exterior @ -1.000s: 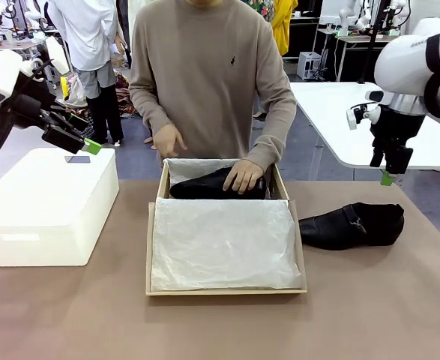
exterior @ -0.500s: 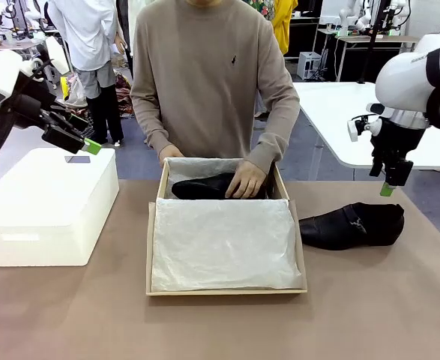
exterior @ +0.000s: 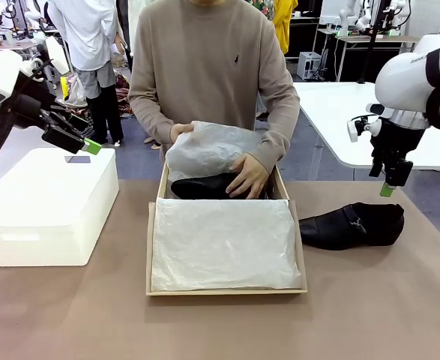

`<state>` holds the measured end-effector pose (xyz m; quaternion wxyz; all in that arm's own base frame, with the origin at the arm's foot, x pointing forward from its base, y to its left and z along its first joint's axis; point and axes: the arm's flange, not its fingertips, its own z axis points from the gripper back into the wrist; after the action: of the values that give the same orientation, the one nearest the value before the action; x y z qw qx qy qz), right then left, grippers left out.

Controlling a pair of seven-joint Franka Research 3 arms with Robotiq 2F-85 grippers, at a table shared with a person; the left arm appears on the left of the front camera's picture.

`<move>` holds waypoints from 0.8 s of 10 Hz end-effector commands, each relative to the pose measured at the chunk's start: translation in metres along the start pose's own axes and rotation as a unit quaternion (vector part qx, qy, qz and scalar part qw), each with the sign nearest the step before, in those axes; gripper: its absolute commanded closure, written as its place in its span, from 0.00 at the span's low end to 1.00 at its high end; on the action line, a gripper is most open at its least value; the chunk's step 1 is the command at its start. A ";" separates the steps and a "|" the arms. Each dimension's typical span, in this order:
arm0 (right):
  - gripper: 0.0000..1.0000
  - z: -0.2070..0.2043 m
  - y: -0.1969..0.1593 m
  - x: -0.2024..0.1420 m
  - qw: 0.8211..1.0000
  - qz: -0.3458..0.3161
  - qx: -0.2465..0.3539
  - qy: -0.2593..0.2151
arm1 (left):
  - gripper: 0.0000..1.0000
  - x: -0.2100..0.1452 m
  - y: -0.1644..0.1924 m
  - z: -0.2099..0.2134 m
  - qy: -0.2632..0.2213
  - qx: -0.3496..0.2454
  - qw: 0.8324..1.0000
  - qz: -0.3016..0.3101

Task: Pack the shoes into the box.
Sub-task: Place the other shoe of the Shoes into the Shoes Box.

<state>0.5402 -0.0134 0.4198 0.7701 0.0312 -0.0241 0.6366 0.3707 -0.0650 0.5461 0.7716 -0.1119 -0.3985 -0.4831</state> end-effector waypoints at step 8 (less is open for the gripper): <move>0.00 -0.033 -0.002 -0.015 1.000 -0.009 -0.016 -0.013 | 0.00 -0.002 0.001 0.000 -0.006 -0.005 1.000 -0.006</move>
<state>0.5426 -0.0210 0.3915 0.7760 0.0275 -0.0258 0.6296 0.3707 -0.0650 0.5461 0.7712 -0.1117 -0.3986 -0.4836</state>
